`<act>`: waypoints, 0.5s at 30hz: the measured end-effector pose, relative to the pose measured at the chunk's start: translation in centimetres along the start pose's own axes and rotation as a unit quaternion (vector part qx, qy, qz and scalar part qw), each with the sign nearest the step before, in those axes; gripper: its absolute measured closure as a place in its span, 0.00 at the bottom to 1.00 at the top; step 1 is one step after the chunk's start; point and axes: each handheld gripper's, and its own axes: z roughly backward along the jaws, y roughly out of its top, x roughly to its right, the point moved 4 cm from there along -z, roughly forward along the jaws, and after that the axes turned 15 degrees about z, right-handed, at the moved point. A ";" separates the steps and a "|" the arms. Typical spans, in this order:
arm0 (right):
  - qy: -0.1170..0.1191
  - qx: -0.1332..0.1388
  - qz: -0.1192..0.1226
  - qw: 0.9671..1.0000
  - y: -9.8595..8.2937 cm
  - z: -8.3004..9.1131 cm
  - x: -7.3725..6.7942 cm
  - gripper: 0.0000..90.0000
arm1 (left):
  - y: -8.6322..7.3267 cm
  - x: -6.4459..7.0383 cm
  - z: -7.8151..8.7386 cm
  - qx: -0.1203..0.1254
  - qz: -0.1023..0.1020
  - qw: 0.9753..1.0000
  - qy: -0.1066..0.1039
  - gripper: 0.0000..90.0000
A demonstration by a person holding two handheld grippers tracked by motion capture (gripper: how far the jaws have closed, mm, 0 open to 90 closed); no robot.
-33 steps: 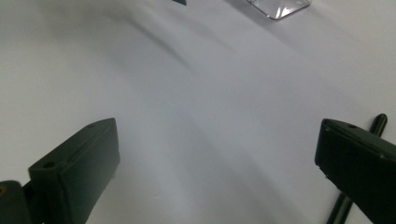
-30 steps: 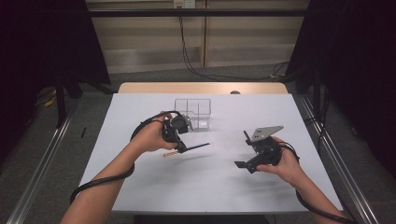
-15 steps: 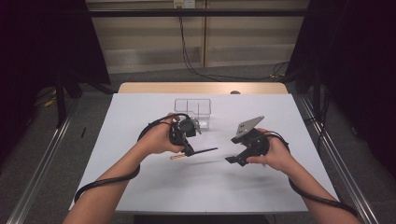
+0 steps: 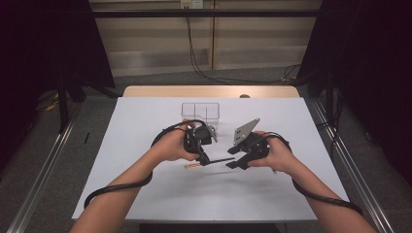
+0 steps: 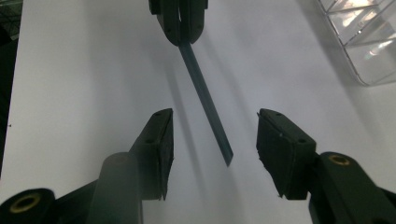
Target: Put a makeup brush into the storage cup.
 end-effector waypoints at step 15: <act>0.029 -0.003 0.036 0.999 0.1 -1.4 -0.7 0.92 | 0.6 0.5 0.1 0.010 -0.004 1.000 -0.024 0.92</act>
